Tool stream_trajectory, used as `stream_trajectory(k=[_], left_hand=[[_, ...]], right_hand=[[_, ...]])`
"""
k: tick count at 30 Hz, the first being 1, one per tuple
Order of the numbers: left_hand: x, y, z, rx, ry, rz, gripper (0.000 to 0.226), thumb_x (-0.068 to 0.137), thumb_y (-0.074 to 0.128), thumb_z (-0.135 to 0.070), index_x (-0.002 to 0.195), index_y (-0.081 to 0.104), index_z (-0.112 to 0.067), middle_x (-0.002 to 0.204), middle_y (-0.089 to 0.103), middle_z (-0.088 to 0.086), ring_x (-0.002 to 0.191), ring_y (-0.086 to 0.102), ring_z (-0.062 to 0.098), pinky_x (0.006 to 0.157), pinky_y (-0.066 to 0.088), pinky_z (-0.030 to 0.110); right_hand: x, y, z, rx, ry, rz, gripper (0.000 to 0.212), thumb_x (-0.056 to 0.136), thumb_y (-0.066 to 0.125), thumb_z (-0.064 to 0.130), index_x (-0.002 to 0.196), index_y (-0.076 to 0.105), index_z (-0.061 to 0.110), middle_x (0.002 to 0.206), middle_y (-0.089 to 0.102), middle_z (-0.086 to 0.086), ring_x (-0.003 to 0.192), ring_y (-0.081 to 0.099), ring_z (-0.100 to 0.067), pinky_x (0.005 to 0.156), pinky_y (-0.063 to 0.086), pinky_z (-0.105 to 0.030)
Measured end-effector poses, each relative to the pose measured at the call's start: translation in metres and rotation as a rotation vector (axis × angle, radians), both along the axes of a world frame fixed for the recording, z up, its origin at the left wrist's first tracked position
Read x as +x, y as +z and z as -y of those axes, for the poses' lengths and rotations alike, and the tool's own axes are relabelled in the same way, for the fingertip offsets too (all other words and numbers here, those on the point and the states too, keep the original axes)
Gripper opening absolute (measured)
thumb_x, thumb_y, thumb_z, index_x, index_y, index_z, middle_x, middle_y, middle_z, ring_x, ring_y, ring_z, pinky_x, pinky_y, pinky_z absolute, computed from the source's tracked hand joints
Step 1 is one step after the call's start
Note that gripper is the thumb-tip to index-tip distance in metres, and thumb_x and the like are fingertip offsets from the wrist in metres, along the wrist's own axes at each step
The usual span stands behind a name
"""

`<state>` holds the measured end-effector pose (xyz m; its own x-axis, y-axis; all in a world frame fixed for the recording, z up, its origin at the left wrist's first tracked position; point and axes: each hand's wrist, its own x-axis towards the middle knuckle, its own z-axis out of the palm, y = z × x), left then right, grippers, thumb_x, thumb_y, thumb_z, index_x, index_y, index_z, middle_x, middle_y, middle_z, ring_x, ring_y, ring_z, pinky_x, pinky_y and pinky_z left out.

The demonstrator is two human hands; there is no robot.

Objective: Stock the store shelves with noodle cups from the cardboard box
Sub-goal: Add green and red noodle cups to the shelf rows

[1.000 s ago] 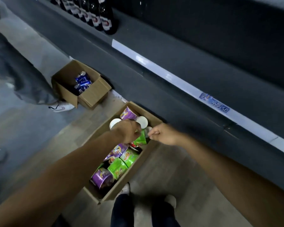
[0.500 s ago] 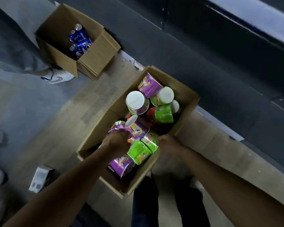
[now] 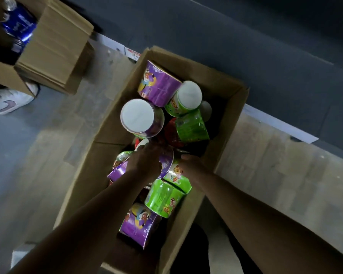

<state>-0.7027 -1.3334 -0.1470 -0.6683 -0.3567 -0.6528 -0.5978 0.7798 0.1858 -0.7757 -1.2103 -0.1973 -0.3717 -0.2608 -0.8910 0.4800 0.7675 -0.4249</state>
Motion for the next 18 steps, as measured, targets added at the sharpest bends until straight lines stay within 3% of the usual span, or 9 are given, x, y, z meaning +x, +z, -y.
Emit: stream_trajectory(k=[4,6,9,10,12,14,15,17,18], left_hand=[[0.001,-0.036,0.004,0.020,0.047,0.049,0.059,0.083,0.060,-0.020,0.138,0.040,-0.024,0.142,0.036,0.009,0.128,0.038,0.034,0.098,0.042,0.041],[0.004,-0.045,0.006,0.056,0.118,0.098,0.065,0.085,0.060,-0.022,0.143,0.031,-0.024,0.141,0.034,0.014,0.125,0.041,0.038,0.094,0.042,0.042],[0.009,-0.051,0.007,0.116,0.143,0.126,0.072,0.087,0.059,-0.023,0.148,0.020,-0.024,0.132,0.041,0.018,0.117,0.049,0.040,0.088,0.045,0.041],[0.010,-0.051,0.006,0.123,0.131,0.131,0.075,0.087,0.059,-0.024,0.149,0.017,-0.023,0.129,0.042,0.019,0.115,0.049,0.041,0.087,0.045,0.041],[0.010,-0.048,0.005,0.111,0.125,0.140,0.075,0.087,0.059,-0.025,0.149,0.016,-0.023,0.124,0.043,0.020,0.113,0.050,0.041,0.085,0.045,0.040],[0.008,-0.042,0.004,0.060,0.152,0.145,0.071,0.087,0.057,-0.022,0.147,0.019,-0.024,0.120,0.042,0.019,0.109,0.052,0.041,0.080,0.043,0.039],[0.007,-0.039,0.004,0.030,0.167,0.143,0.071,0.088,0.056,-0.020,0.147,0.017,-0.024,0.120,0.042,0.019,0.109,0.053,0.042,0.078,0.042,0.038],[0.008,-0.034,0.003,-0.023,0.180,0.131,0.074,0.089,0.052,-0.018,0.149,0.009,-0.022,0.122,0.042,0.019,0.108,0.054,0.042,0.077,0.042,0.039],[0.009,-0.030,0.002,-0.037,0.179,0.124,0.075,0.090,0.051,-0.017,0.150,0.006,-0.022,0.121,0.043,0.020,0.108,0.054,0.041,0.076,0.042,0.039]], right_hand=[[0.003,-0.033,0.007,0.018,-0.033,-0.042,0.029,0.095,0.044,0.003,0.122,0.054,0.001,0.073,0.047,-0.004,0.059,0.041,-0.012,0.047,0.035,-0.015],[0.002,-0.043,0.009,-0.006,0.002,0.012,0.036,0.096,0.040,0.004,0.131,0.047,-0.005,0.079,0.047,-0.003,0.061,0.042,-0.008,0.056,0.039,-0.017],[0.001,-0.044,0.018,-0.080,-0.166,0.197,0.036,0.097,0.043,0.010,0.129,0.047,-0.006,0.093,0.057,-0.004,0.064,0.057,0.003,0.068,0.045,-0.019],[0.000,-0.045,0.020,-0.021,-0.042,0.163,0.036,0.098,0.046,0.014,0.128,0.049,-0.004,0.106,0.059,-0.010,0.075,0.063,0.002,0.074,0.046,-0.020],[-0.003,-0.040,0.019,0.011,0.138,-0.009,0.034,0.096,0.052,0.021,0.125,0.052,0.003,0.121,0.059,-0.014,0.109,0.059,-0.016,0.090,0.041,-0.024],[-0.003,-0.044,0.022,0.059,0.141,0.001,0.033,0.096,0.053,0.020,0.126,0.052,0.007,0.123,0.058,-0.015,0.115,0.054,-0.025,0.094,0.037,-0.027],[0.000,-0.044,0.021,0.036,0.083,0.049,0.029,0.096,0.052,0.018,0.122,0.055,0.007,0.122,0.058,-0.016,0.111,0.055,-0.026,0.092,0.039,-0.029],[0.006,-0.047,0.019,-0.001,-0.105,0.180,0.006,0.094,0.054,0.017,0.095,0.060,0.015,0.104,0.061,-0.012,0.084,0.058,-0.017,0.071,0.047,-0.025],[0.011,-0.050,0.019,0.002,-0.185,0.197,0.011,0.093,0.056,0.020,0.082,0.056,0.020,0.089,0.060,-0.005,0.071,0.053,-0.011,0.061,0.044,-0.021]])
